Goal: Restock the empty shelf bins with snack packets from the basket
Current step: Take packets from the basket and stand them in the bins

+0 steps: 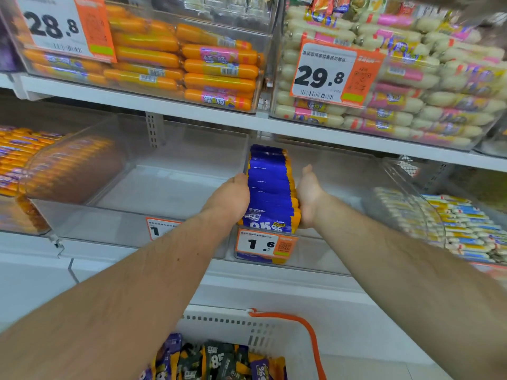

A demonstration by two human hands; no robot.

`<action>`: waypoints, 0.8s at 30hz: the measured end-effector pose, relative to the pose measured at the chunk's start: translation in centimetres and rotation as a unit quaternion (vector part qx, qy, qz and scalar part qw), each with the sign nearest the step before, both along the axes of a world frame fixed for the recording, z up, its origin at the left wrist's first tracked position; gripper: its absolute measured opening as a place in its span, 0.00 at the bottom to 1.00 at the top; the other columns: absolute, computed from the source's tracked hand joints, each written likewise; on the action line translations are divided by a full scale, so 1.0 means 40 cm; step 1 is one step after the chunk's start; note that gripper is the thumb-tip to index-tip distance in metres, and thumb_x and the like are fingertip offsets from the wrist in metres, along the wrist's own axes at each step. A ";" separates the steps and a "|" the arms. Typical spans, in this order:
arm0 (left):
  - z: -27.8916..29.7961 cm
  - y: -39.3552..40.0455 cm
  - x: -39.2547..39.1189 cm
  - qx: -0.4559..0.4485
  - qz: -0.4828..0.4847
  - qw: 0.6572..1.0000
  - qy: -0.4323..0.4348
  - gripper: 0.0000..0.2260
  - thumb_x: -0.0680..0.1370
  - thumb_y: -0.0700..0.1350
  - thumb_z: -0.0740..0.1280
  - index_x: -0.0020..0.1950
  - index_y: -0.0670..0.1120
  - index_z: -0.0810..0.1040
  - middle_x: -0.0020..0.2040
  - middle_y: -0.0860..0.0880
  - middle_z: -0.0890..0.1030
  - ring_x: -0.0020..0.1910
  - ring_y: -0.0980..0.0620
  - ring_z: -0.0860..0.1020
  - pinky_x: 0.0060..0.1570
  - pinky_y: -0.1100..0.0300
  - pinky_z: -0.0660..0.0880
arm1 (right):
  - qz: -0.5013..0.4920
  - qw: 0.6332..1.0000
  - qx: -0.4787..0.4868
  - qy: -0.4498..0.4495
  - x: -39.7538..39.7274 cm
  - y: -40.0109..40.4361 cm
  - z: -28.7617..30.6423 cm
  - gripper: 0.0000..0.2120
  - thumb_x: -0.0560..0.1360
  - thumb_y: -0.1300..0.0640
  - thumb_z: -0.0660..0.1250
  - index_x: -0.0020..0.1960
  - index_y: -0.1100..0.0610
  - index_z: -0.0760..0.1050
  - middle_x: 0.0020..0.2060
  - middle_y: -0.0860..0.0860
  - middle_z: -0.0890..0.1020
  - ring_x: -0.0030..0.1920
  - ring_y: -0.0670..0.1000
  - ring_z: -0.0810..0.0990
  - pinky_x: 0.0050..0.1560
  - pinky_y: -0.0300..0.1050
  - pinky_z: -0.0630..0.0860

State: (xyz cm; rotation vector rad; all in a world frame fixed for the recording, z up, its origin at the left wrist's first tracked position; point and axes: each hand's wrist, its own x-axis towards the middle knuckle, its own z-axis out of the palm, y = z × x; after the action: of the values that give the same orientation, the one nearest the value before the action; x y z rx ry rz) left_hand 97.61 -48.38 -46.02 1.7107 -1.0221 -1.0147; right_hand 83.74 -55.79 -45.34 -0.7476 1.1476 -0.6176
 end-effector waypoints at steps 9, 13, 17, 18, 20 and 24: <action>0.049 0.056 -0.011 0.001 0.006 0.999 0.046 0.17 0.84 0.56 0.51 0.48 0.47 0.72 0.46 0.46 0.83 0.42 0.52 0.81 0.39 0.61 0.74 | -0.094 0.996 0.007 0.005 -0.016 0.070 -0.003 0.43 0.72 0.22 0.44 0.53 0.60 0.74 0.51 0.58 0.85 0.44 0.60 0.85 0.42 0.56 0.82; 0.057 0.122 -0.004 -0.113 -0.020 0.989 -0.091 0.13 0.83 0.52 0.52 0.47 0.49 0.73 0.48 0.49 0.82 0.41 0.57 0.77 0.39 0.62 0.72 | -0.195 0.971 -0.097 0.094 -0.042 0.103 0.034 0.35 0.80 0.33 0.47 0.73 0.59 0.64 0.54 0.57 0.77 0.51 0.56 0.78 0.48 0.48 0.74; 0.002 0.251 -0.003 -0.234 -0.030 0.961 -0.146 0.13 0.76 0.53 0.59 0.58 0.52 0.76 0.57 0.51 0.79 0.54 0.54 0.77 0.56 0.56 0.74 | -0.259 0.824 -0.423 0.274 -0.076 0.205 0.043 0.18 0.83 0.47 0.55 0.43 0.57 0.73 0.41 0.52 0.78 0.49 0.57 0.75 0.49 0.49 0.68; -0.026 0.283 -0.001 -0.231 -0.048 0.958 -0.163 0.12 0.76 0.51 0.61 0.58 0.51 0.76 0.56 0.51 0.79 0.53 0.54 0.77 0.56 0.57 0.74 | -0.259 0.797 -0.477 0.264 -0.075 0.249 0.028 0.17 0.82 0.50 0.57 0.36 0.56 0.68 0.34 0.50 0.73 0.42 0.54 0.72 0.44 0.49 0.66; -0.082 0.342 -0.001 -0.169 -0.098 0.966 -0.171 0.06 0.79 0.46 0.65 0.55 0.51 0.77 0.51 0.52 0.79 0.46 0.57 0.77 0.47 0.66 0.73 | -0.233 0.794 -0.511 0.231 -0.063 0.321 -0.040 0.17 0.78 0.53 0.59 0.32 0.56 0.66 0.27 0.47 0.69 0.33 0.46 0.67 0.38 0.46 0.65; -0.190 0.401 0.006 -0.033 -0.190 0.962 -0.195 0.05 0.79 0.44 0.65 0.51 0.54 0.76 0.45 0.58 0.77 0.39 0.58 0.77 0.34 0.70 0.70 | -0.076 0.850 -0.449 0.266 -0.032 0.406 -0.230 0.18 0.79 0.55 0.60 0.30 0.54 0.71 0.27 0.48 0.75 0.32 0.46 0.72 0.35 0.42 0.67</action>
State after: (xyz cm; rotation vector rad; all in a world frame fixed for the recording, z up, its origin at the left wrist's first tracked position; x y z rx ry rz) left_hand 97.87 -32.32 -53.62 1.7333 -1.6712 -0.8761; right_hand 82.45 -39.53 -54.55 -1.7233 1.4208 -1.1561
